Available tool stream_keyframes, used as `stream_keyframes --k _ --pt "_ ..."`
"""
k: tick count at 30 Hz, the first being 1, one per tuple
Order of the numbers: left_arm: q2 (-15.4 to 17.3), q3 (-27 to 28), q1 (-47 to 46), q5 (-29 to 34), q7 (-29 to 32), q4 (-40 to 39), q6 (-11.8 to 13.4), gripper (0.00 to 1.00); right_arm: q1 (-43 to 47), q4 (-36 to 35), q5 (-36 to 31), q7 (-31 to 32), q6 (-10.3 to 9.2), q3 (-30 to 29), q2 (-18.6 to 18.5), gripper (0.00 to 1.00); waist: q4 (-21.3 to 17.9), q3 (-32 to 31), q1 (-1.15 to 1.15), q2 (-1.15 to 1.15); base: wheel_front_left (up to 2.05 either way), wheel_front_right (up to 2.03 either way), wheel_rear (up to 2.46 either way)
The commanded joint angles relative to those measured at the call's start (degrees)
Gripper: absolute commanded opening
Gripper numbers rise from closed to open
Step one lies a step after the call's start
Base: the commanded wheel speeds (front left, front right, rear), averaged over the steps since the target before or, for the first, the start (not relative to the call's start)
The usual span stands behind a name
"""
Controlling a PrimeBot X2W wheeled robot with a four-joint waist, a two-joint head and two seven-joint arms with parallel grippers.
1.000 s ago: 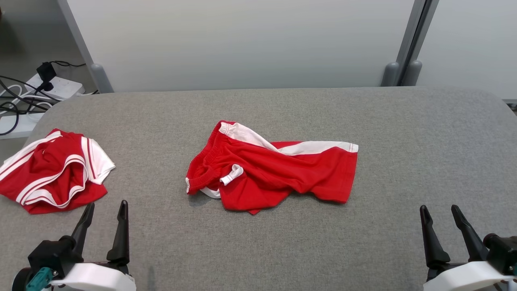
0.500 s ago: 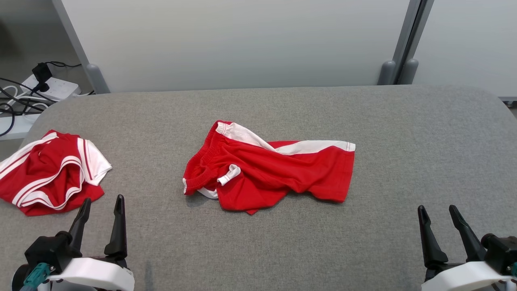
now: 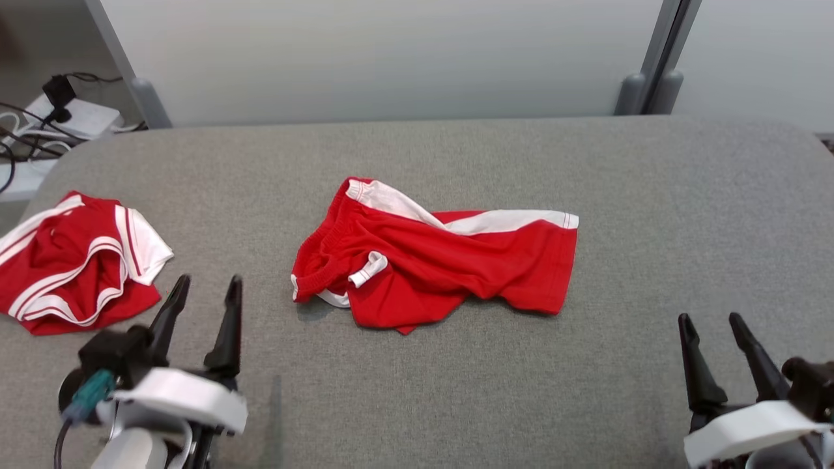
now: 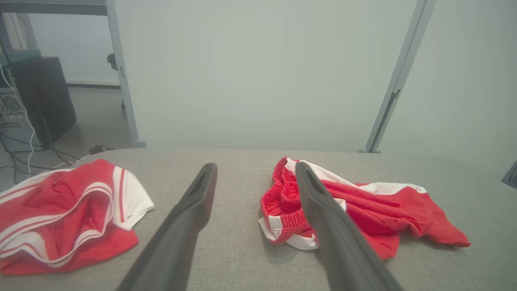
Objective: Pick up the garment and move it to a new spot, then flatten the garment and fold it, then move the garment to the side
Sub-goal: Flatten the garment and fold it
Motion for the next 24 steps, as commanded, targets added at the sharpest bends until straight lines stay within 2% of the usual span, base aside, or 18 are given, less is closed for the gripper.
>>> stream_keyframes --k 1,7,8,11,17,24 --pt "1.1 1.3 -5.8 0.2 1.0 -0.7 -1.2 1.0 -3.5 -1.3 0.7 0.4 0.41 0.9 -1.5 1.0 -0.3 2.1 0.0 0.0 0.0 0.0 0.0" --pt "1.1 -1.5 -16.4 -0.7 6.3 2.9 -6.2 1.0 -9.8 1.9 2.2 0.8 0.41 1.4 -3.1 1.0 -1.9 8.0 0.0 0.0 0.0 0.0 0.0" --pt "1.2 -2.3 -19.8 -1.2 8.5 4.6 -7.8 1.0 -12.5 3.7 2.9 0.7 0.41 2.4 -3.2 1.0 -2.8 10.0 0.0 0.0 0.0 0.0 0.0" --pt "1.7 -3.0 -25.3 -2.4 12.2 7.4 -10.2 1.0 -17.5 6.9 3.9 1.0 0.41 4.9 -3.5 1.0 -4.4 12.8 0.0 0.0 0.0 0.0 0.0" --pt "2.6 -4.4 -33.8 -5.9 18.0 11.8 -13.1 1.0 -26.5 12.9 6.4 1.5 0.41 9.6 -4.5 1.0 -6.4 16.5 0.0 0.0 0.0 0.0 0.0" --pt "5.6 -6.5 -43.4 -12.0 28.4 17.2 -14.0 1.0 -38.1 20.5 10.1 2.5 0.41 16.5 -4.1 1.0 -8.6 20.8 0.0 0.0 0.0 0.0 0.0"
